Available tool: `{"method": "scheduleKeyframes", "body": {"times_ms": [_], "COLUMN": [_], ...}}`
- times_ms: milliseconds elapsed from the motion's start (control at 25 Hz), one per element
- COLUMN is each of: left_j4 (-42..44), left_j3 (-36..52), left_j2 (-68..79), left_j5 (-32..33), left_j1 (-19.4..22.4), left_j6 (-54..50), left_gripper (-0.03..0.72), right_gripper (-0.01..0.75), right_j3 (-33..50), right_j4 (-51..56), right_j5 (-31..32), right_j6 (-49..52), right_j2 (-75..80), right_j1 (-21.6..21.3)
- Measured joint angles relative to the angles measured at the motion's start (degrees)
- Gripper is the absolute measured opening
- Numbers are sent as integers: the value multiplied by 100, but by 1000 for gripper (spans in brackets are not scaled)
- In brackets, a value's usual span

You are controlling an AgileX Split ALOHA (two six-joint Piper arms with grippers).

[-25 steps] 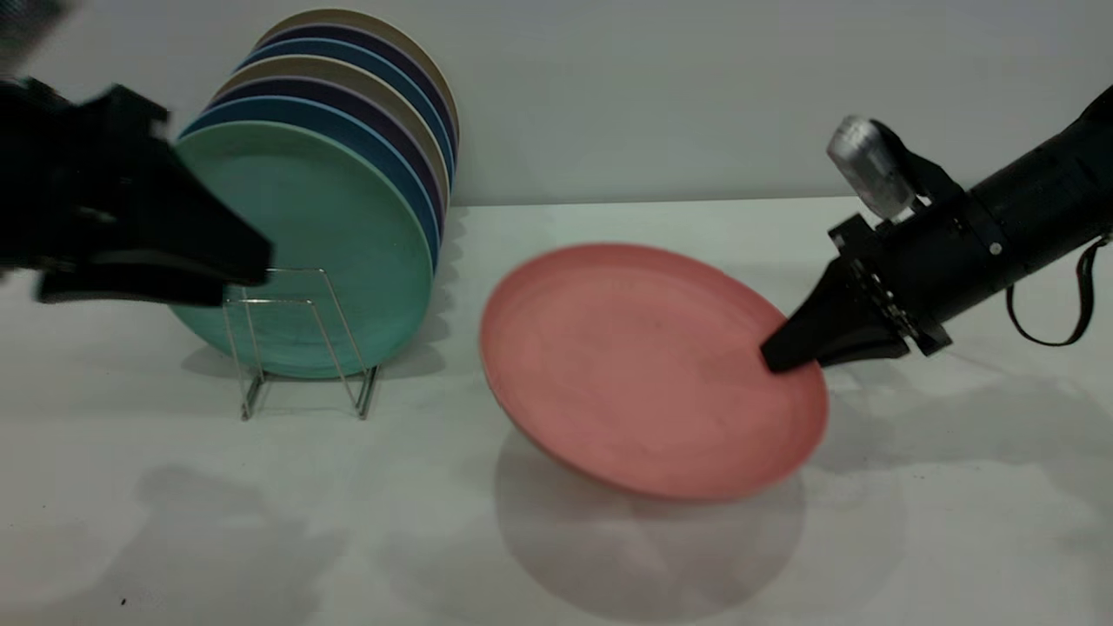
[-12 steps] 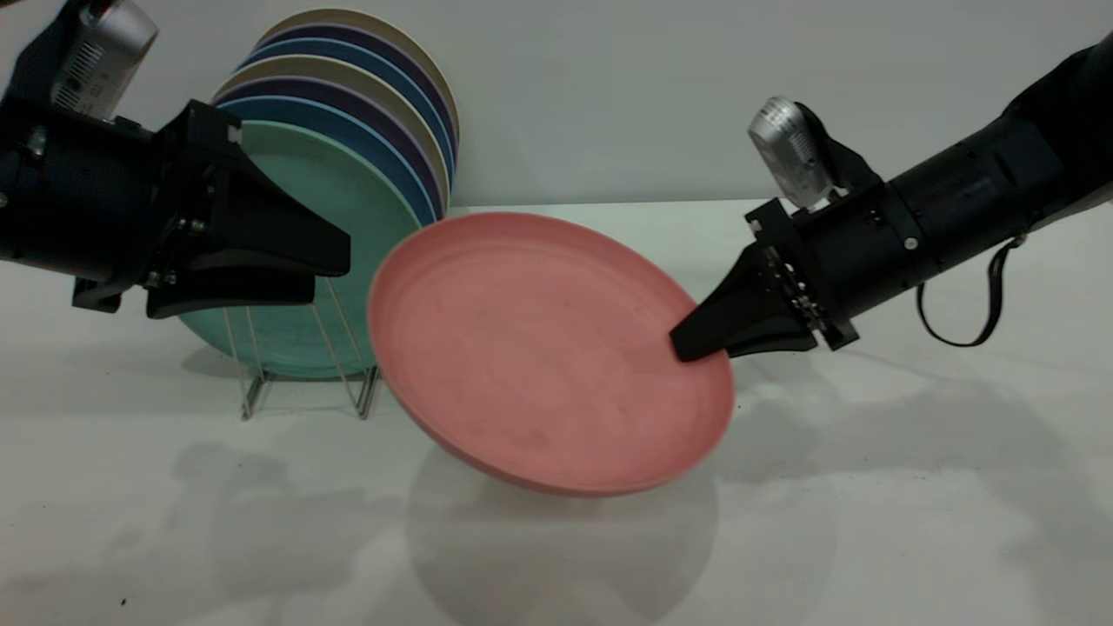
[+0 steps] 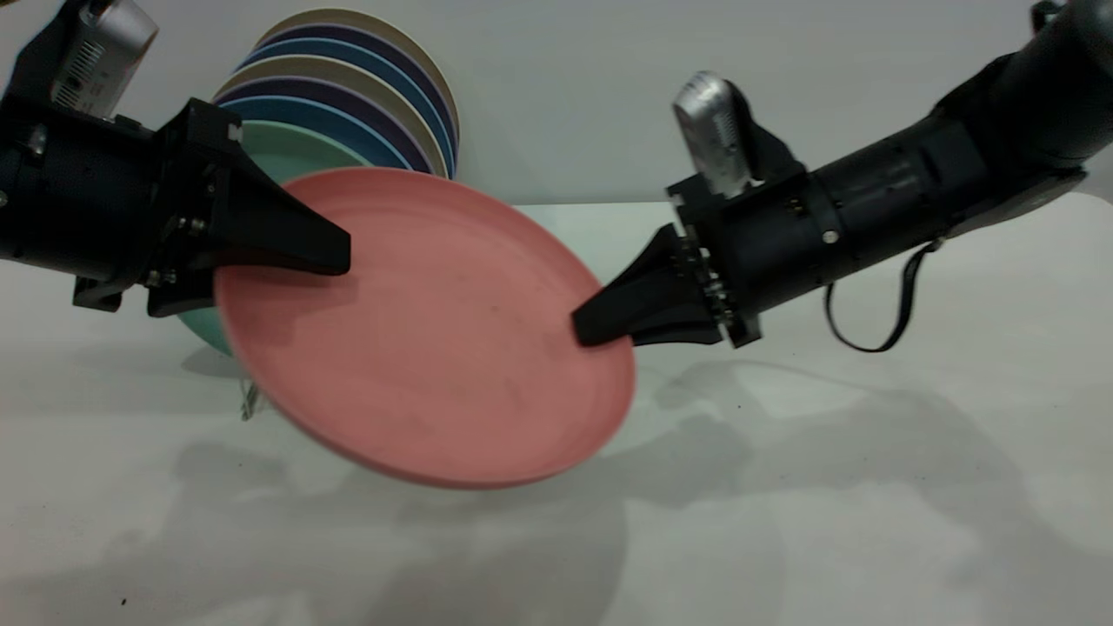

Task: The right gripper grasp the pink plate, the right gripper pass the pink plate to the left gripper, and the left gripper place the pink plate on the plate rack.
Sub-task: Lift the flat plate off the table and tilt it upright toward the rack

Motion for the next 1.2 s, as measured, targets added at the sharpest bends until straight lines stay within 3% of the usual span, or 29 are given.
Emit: {"method": "scheduleKeyframes", "body": {"times_ms": [240, 320, 480, 600, 760, 920, 1200], "left_j4": [-97, -92, -77, -9, 235, 466, 1852], "left_j3": [-4, -4, -4, -4, -4, -109, -842], "left_j2": [0, 18, 19, 19, 19, 19, 19], "left_j5": [-237, -284, -169, -188, -476, -664, -330], "left_j1": [9, 9, 9, 9, -1, -1, -1], "left_j6": [-11, -11, 14, 92, 446, 1309, 2129], "left_gripper": [123, 120, 120, 120, 119, 119, 119], "right_gripper": [51, 95, 295, 494, 649, 653, 455], "right_j3": [0, 0, 0, 0, 0, 0, 0], "right_j4": [305, 357, 435, 420, 280, -252, -2203], "right_j5": [31, 103, 195, 261, 183, 172, 217], "right_j6": [-102, -95, -26, 154, 465, 631, 1360], "right_j2": [0, 0, 0, -25, -233, -649, -953], "right_j1": [49, 26, -102, -322, -766, -1099, -1505]}}
